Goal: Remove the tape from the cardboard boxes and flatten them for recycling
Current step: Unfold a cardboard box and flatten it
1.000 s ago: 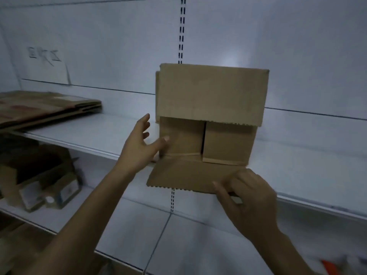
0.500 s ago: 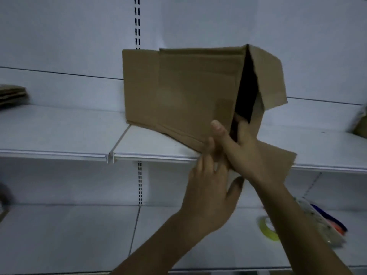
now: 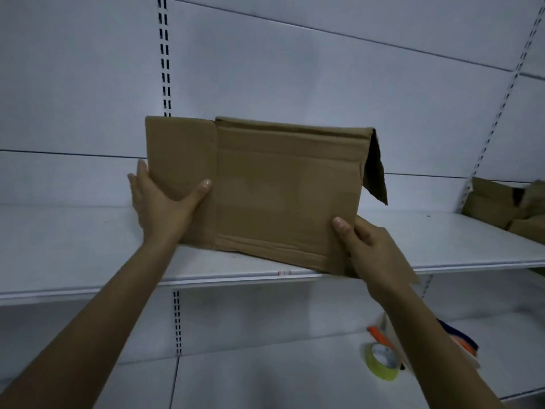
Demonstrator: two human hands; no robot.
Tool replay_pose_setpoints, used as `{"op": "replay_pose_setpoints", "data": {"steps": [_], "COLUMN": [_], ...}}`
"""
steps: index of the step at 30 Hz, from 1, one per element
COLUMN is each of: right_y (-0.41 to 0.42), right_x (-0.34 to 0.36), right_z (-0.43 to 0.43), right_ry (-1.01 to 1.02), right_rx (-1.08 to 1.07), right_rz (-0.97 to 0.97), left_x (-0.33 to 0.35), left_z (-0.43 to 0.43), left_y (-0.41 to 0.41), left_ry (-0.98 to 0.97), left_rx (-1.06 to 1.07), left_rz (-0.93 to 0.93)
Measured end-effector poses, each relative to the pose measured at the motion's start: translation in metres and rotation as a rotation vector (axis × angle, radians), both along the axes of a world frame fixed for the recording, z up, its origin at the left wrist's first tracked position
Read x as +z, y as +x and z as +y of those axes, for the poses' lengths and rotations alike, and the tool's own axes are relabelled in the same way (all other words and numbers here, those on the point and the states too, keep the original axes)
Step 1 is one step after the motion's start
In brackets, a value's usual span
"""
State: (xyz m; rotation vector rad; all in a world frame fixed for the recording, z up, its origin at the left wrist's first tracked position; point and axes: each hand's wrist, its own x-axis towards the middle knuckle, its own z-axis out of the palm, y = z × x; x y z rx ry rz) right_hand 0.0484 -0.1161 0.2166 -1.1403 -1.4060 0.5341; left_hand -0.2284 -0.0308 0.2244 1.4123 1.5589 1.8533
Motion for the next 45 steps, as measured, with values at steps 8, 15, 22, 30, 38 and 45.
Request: {"op": "replay_pose_setpoints", "data": {"steps": [8,15,22,30,38,45], "right_y": [0.014,-0.003,0.068,0.114,0.057,0.042], "right_x": [0.010,0.001,0.004,0.020,0.031,-0.015], "right_z": [0.049,0.062,0.050,0.020,0.015,0.025], "right_ry": [-0.371,-0.089,0.147,-0.025,0.364,-0.317], "right_rx": [0.255,-0.098,-0.671,-0.759,-0.289,0.254], "right_rz": [0.725,0.686,0.385,-0.252,-0.955,-1.155], "left_x": [-0.018,-0.019,-0.012,0.016,0.024,0.000], "left_z": [0.006,0.006,-0.014,-0.045,-0.099,-0.161], "left_y": [-0.010,-0.013,0.007,0.007,0.030,0.043], "left_ry": [-0.032,-0.036,0.034,-0.304,-0.650,-0.661], "left_rx": [0.042,0.253,0.277,0.175,0.211,0.270], "left_rz": [-0.094,-0.048,0.005,0.434,0.675,0.586]}}
